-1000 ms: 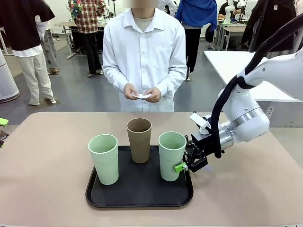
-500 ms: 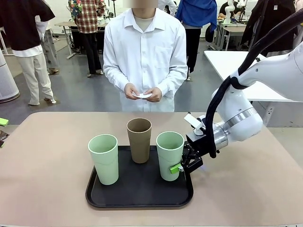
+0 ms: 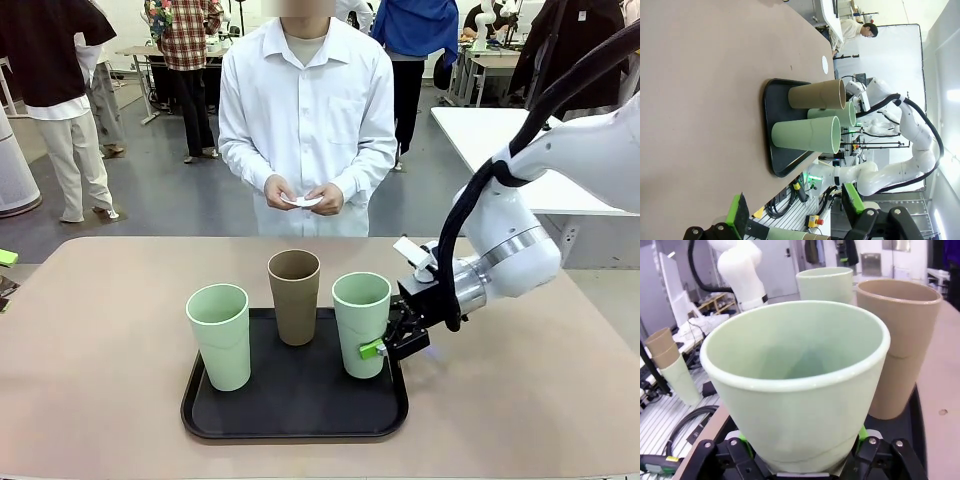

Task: Place coasters on the table and set cups on them.
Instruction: Pick up one Reusable plastic cup and place it on a coaster set by the human.

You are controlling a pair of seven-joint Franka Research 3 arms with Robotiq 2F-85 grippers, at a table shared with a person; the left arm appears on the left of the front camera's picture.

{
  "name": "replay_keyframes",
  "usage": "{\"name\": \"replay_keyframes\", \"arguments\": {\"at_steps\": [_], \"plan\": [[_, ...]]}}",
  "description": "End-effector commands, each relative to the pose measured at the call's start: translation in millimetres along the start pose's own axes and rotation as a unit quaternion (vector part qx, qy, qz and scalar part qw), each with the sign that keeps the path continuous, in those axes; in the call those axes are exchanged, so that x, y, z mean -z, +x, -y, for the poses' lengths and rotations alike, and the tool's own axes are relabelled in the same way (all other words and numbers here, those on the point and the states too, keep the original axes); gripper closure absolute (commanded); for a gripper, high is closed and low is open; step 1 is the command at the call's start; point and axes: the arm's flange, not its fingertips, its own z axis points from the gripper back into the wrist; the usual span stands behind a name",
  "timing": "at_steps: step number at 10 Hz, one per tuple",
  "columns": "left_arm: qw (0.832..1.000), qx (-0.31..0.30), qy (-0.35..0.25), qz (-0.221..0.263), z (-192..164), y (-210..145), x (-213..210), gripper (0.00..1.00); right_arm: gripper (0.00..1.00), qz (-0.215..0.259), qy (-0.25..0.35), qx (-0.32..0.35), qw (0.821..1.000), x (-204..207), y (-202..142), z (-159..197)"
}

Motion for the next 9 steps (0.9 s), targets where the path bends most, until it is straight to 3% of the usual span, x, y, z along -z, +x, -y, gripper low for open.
{"name": "replay_keyframes", "arguments": {"at_steps": [1, 3, 5, 7, 9], "plan": [[1.000, -0.002, -0.005, 0.005, 0, 0, -2, 0.00, 1.00, 0.025, -0.052, 0.032, 0.998, -34, 38, -33], [1.000, -0.002, -0.005, 0.005, 0, 0, -2, 0.00, 1.00, 0.030, -0.080, 0.071, 0.994, -85, 76, -63], [1.000, -0.002, -0.005, 0.005, 0, 0, -2, 0.00, 1.00, 0.043, -0.110, 0.056, 0.991, -122, 116, -79], [1.000, -0.002, -0.005, 0.005, 0, 0, -2, 0.00, 1.00, 0.042, -0.139, 0.035, 0.989, -146, 157, -91], [1.000, -0.002, -0.005, 0.005, 0, 0, -2, 0.00, 1.00, 0.021, -0.160, 0.031, 0.986, -157, 173, -92]]}}
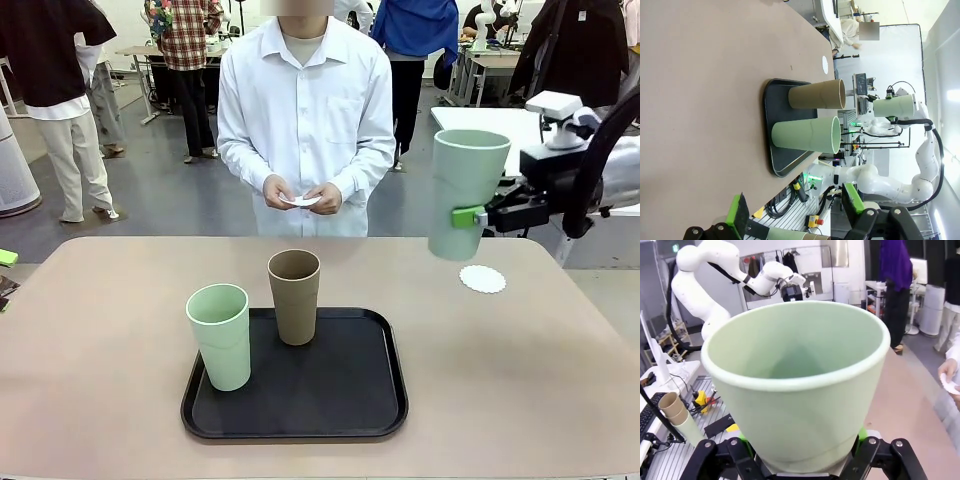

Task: Place coasters on the table and set cups on them.
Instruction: Pick up one Reusable plastic cup and place it on a coaster set by the human.

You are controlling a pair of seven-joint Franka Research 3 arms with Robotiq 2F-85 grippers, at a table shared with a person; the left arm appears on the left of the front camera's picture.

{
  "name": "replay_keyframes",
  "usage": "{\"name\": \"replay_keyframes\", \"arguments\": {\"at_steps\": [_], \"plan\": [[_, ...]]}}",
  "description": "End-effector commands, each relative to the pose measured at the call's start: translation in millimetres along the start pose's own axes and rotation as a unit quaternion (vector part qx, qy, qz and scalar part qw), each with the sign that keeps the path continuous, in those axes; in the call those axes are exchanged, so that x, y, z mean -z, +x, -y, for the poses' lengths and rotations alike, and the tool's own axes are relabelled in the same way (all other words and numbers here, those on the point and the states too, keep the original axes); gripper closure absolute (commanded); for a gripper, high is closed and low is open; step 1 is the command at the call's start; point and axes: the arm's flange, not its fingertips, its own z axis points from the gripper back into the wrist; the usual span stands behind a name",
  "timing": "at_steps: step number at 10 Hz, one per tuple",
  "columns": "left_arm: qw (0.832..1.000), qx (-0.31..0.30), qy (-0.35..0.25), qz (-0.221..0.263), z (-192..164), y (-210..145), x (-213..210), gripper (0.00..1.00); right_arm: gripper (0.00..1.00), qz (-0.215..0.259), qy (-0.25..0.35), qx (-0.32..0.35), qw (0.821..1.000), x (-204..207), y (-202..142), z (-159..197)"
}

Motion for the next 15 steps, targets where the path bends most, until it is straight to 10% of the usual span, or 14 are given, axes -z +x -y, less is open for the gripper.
{"name": "replay_keyframes", "arguments": {"at_steps": [1, 4, 5, 15], "plan": [[1.000, -0.001, -0.006, 0.005, 0, 0, -2, 0.00, 1.00, -0.033, -0.007, 0.005, 0.999, 11, -4, 1], [1.000, -0.001, -0.006, 0.005, 0, 0, -2, 0.00, 1.00, 0.000, 0.000, 0.000, 1.000, 0, 0, 0], [1.000, -0.001, -0.006, 0.005, 0, 0, -2, 0.00, 0.16, -0.008, -0.004, -0.003, 1.000, 2, 1, 1], [1.000, -0.001, -0.006, 0.005, 0, 0, -2, 0.00, 0.16, 0.067, -0.179, 0.062, 0.980, -168, -90, 182]]}}
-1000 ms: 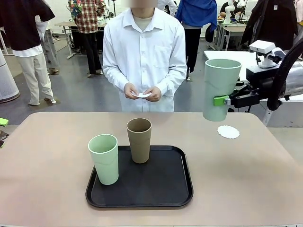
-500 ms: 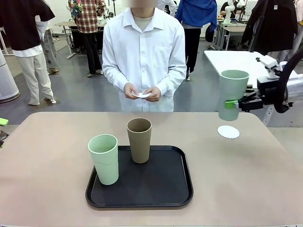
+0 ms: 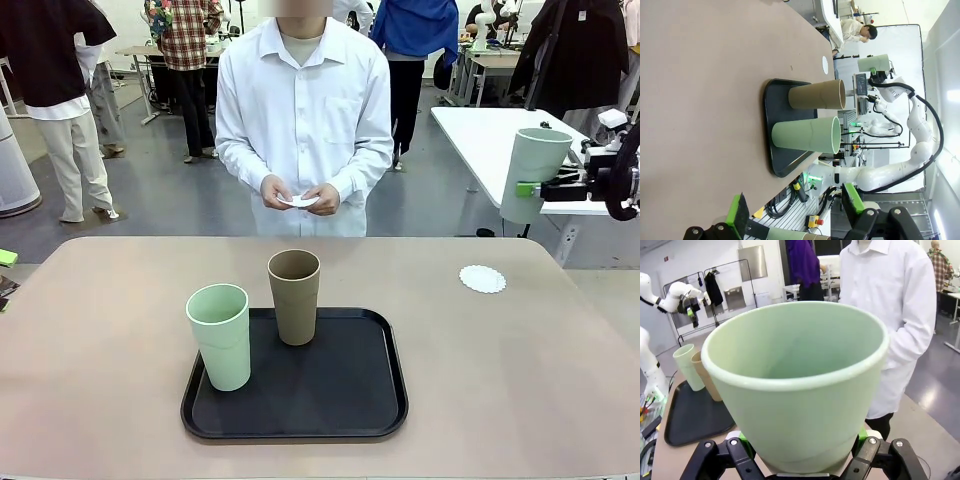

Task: Place coasters on the table and set cups on them.
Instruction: Pick up one Reusable plastic cup and place it on a coaster set by the human.

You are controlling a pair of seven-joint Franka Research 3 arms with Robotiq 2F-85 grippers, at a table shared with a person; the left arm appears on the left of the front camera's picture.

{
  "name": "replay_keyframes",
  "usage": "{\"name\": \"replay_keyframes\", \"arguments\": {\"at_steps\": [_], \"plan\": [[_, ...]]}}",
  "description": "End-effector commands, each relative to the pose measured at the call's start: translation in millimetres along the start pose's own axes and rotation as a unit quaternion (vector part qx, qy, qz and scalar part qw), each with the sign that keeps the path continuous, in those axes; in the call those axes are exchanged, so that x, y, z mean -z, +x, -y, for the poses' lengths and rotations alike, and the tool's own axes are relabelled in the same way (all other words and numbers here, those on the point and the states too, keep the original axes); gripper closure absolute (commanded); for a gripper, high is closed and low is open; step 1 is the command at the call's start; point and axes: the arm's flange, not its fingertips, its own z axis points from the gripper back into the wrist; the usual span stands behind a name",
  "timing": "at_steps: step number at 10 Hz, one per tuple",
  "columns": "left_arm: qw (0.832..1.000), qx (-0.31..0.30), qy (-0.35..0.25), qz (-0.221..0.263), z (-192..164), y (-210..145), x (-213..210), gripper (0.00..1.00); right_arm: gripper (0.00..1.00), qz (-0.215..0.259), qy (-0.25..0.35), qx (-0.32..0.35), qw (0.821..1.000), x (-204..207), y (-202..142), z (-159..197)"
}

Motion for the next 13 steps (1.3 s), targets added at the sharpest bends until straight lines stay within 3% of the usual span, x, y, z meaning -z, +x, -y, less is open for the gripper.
{"name": "replay_keyframes", "arguments": {"at_steps": [1, 11, 13], "plan": [[1.000, -0.001, -0.006, 0.005, 0, 0, -1, 0.00, 0.16, 0.021, 0.008, 0.021, 1.000, 8, 5, 7], [1.000, -0.001, -0.006, 0.005, 0, 0, -1, 0.00, 0.16, 0.011, 0.007, 0.015, 1.000, 8, 0, 5], [1.000, -0.001, -0.006, 0.005, 0, 0, -1, 0.00, 0.16, 0.023, 0.082, -0.026, 0.996, 24, -21, 21]]}}
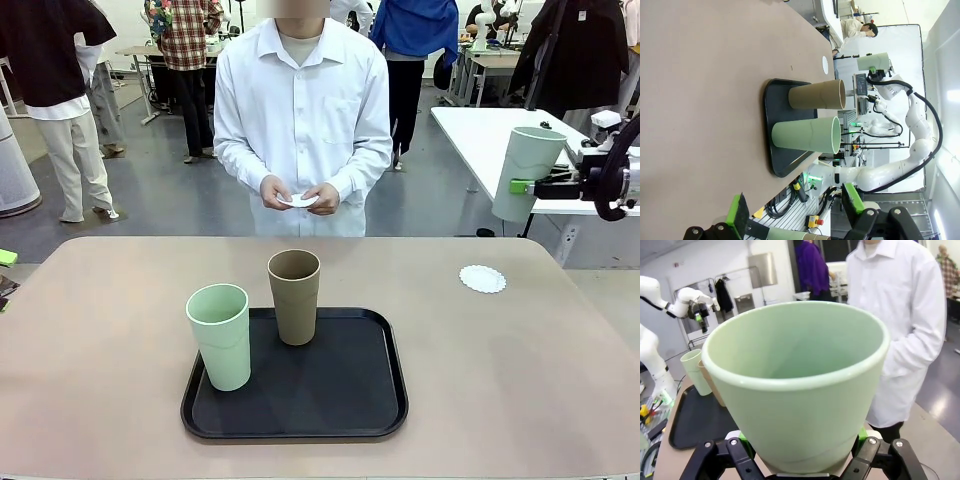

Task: Place coasters on the table and set cups on them.
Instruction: Pick up one Reusable plastic cup and place it on a coaster set by the human.

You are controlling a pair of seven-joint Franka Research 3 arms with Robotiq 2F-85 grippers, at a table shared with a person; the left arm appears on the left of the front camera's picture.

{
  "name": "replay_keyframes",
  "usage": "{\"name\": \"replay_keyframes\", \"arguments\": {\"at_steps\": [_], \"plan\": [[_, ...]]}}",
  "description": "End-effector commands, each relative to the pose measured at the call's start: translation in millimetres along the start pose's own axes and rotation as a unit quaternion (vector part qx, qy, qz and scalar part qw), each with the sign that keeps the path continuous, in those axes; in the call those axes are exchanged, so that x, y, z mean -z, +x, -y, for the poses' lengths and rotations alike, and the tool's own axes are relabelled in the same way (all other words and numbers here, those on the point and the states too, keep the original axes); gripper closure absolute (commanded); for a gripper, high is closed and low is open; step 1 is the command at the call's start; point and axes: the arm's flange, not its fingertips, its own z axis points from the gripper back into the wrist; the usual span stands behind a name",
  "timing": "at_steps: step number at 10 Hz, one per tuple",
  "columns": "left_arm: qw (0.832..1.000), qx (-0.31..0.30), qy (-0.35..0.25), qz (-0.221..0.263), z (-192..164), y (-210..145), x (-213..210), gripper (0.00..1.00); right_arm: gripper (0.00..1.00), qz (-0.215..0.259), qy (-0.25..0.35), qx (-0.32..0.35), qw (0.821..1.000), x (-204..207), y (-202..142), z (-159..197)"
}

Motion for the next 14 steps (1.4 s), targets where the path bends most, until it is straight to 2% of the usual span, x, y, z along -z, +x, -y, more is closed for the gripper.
{"name": "replay_keyframes", "arguments": {"at_steps": [1, 7, 14], "plan": [[1.000, -0.001, -0.006, 0.004, 0, 0, -1, 0.00, 0.16, -0.005, 0.069, -0.042, 0.997, 14, -24, 20], [1.000, -0.001, -0.006, 0.004, 0, 0, -1, 0.00, 0.16, -0.048, 0.085, -0.042, 0.994, 39, -78, 40], [1.000, -0.001, -0.006, 0.004, 0, 0, -1, 0.00, 0.16, -0.058, 0.085, -0.024, 0.994, 38, -108, 55]]}}
